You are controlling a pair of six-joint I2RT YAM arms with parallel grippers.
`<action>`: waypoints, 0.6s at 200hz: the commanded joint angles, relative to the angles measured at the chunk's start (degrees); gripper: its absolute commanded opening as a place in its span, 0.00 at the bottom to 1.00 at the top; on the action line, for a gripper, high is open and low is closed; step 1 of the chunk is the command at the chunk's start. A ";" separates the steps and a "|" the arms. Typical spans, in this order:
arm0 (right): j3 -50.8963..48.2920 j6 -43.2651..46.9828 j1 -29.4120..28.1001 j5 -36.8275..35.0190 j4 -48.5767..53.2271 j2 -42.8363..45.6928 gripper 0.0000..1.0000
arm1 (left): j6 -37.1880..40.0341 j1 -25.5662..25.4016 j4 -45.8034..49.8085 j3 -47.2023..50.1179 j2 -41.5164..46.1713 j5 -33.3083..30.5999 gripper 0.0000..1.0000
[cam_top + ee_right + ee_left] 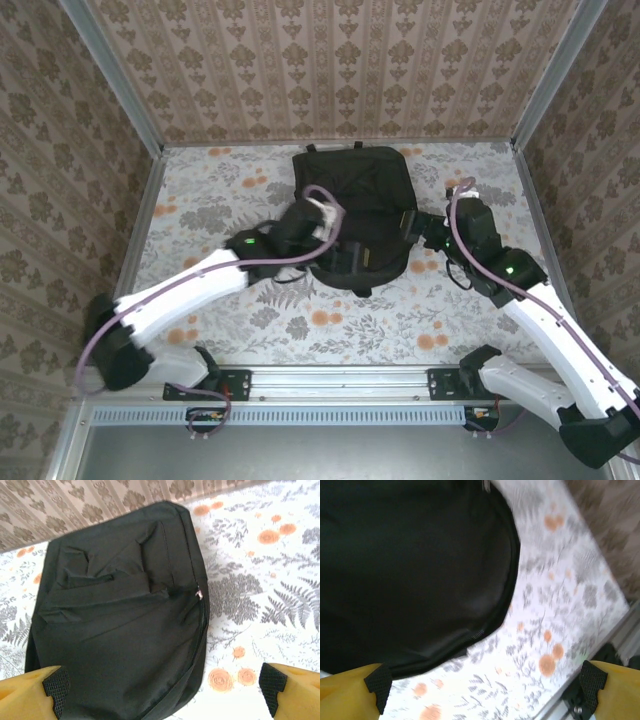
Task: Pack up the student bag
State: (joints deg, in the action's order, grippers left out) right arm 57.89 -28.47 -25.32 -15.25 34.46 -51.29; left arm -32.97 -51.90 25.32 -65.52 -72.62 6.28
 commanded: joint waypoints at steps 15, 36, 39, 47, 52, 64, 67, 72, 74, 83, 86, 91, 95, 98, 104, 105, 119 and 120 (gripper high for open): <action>-8.11 10.51 0.36 -3.60 -16.36 5.83 1.00 | 11.69 14.31 -2.56 5.14 12.20 -13.39 1.00; -18.94 25.68 0.36 2.17 -32.04 9.53 1.00 | 28.76 19.36 -16.09 14.91 14.71 -19.52 1.00; -20.23 26.87 0.32 2.37 -33.41 10.01 1.00 | 30.09 19.95 -17.83 16.48 14.80 -20.91 1.00; -23.35 29.61 0.35 2.29 -37.86 10.79 1.00 | 31.17 22.55 -22.48 20.33 15.03 -23.94 1.00; -25.52 31.53 0.36 1.92 -41.05 11.15 1.00 | 31.01 24.86 -24.92 22.46 15.20 -24.05 1.00; -30.64 35.50 0.51 0.60 -48.81 11.41 1.00 | 27.81 33.45 -29.12 27.30 15.56 -18.35 1.00; -31.74 36.23 0.63 0.05 -50.71 11.25 1.00 | 27.24 35.59 -30.46 28.31 15.55 -16.22 1.00; -33.87 37.27 1.13 -1.15 -54.31 10.69 1.00 | 26.27 38.88 -32.56 30.69 15.38 -13.40 1.00; -34.57 37.52 1.32 -1.53 -55.44 10.51 1.00 | 25.98 40.14 -33.68 31.54 15.18 -12.83 1.00; -36.32 38.68 2.78 -2.54 -58.14 8.98 1.00 | 25.72 44.38 -36.74 34.41 13.99 -12.06 1.00; -36.61 38.74 3.42 -2.73 -58.48 8.39 1.00 | 26.13 45.39 -37.59 35.08 13.33 -12.20 1.00; -36.92 37.75 4.84 -3.42 -58.54 7.39 1.00 | 27.21 46.80 -38.55 36.19 12.37 -13.06 1.00; -37.15 36.90 6.11 -3.69 -58.56 6.62 1.00 | 27.68 47.61 -39.22 36.94 11.59 -13.70 1.00; -37.37 36.42 7.17 -3.55 -58.60 6.03 1.00 | 27.95 48.08 -39.87 37.40 11.02 -14.47 1.00; -37.85 35.74 9.42 -2.93 -58.54 4.96 1.00 | 27.93 48.96 -41.25 38.40 10.01 -14.90 1.00; -37.94 35.58 9.81 -2.90 -58.54 4.83 1.00 | 27.99 49.02 -41.59 38.64 9.94 -14.77 1.00; -40.22 33.49 14.78 -1.99 -61.27 2.74 1.00 | 28.11 50.64 -46.76 41.08 7.33 -12.67 1.00; -40.44 33.53 15.09 -1.81 -61.62 2.58 1.00 | 27.95 50.70 -47.03 41.21 7.15 -12.64 1.00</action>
State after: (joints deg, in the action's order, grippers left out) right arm 20.45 4.95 -16.93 -16.16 -16.32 -46.19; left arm -7.40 -3.09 -8.38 -26.79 -63.09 -8.84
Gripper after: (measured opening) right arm 0.998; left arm 0.999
